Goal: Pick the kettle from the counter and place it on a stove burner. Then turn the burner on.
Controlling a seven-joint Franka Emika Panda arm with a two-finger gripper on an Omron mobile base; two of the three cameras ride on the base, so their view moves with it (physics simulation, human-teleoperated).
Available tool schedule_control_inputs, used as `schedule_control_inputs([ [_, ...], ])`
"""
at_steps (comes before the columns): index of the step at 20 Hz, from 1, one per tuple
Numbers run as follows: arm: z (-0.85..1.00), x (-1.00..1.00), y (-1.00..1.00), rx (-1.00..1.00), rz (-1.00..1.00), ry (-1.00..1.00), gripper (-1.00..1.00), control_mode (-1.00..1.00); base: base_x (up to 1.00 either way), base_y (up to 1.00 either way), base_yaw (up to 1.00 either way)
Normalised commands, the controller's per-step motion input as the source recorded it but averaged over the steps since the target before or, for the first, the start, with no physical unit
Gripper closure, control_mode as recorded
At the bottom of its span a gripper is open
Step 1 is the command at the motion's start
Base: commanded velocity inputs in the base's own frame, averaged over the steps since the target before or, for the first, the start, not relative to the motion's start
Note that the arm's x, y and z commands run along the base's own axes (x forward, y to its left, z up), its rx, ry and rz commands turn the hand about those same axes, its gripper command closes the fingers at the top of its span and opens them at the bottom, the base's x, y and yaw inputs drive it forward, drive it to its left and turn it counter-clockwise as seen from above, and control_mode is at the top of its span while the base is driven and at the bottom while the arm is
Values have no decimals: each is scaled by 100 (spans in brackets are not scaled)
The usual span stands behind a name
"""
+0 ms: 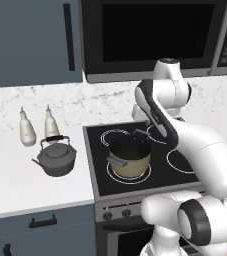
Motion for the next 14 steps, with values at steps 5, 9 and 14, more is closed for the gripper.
schedule_control_inputs([
  [5,0,-15,0,0,0,0,-100,-100,0,0,0],
  [9,0,-47,13,0,5,-4,-100,-100,0,0,0],
  [14,2,-53,77,-10,17,-15,-100,-100,0,0,0],
])
